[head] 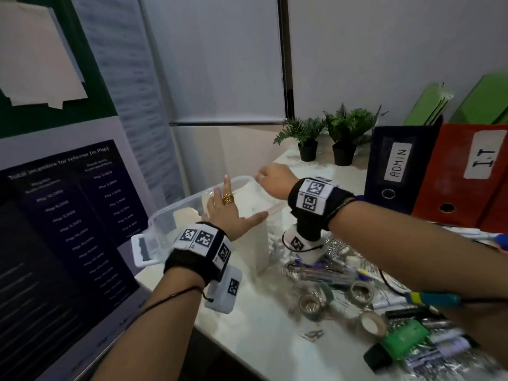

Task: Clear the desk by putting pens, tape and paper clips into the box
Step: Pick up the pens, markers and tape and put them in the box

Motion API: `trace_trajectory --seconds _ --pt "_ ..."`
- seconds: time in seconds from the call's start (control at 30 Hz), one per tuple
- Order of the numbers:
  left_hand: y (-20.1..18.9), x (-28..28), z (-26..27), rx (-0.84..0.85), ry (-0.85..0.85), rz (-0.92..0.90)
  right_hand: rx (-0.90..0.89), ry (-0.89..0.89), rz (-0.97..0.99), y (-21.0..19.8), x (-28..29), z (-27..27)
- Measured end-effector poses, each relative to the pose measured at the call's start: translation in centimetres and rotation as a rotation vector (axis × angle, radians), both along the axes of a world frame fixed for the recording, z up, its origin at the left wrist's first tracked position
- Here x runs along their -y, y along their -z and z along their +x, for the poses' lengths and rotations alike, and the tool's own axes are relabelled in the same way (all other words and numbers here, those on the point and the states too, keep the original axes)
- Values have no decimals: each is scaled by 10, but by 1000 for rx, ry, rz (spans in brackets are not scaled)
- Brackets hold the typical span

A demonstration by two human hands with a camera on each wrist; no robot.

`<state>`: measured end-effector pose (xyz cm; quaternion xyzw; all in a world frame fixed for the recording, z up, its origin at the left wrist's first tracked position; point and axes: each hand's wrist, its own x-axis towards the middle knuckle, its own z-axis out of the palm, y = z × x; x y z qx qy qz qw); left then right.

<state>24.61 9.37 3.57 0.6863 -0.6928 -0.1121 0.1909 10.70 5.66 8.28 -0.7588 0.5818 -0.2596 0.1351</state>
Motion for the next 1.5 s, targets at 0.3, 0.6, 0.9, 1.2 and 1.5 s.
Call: trace_trajectory --seconds 0.3,0.6,0.9,1.2,1.5 --pt "2 -26 -55 388 288 -392 -288 176 267 73 0 -138" --pt "25 18 -147 673 409 -123 -453 11 253 91 54 -137" --pt "71 65 -156 644 209 366 -714 -132 335 118 87 -125" --pt "84 77 -164 684 127 402 -899 -167 343 122 102 -139" --pt "74 68 -167 532 102 211 -737 -123 351 128 95 -149"
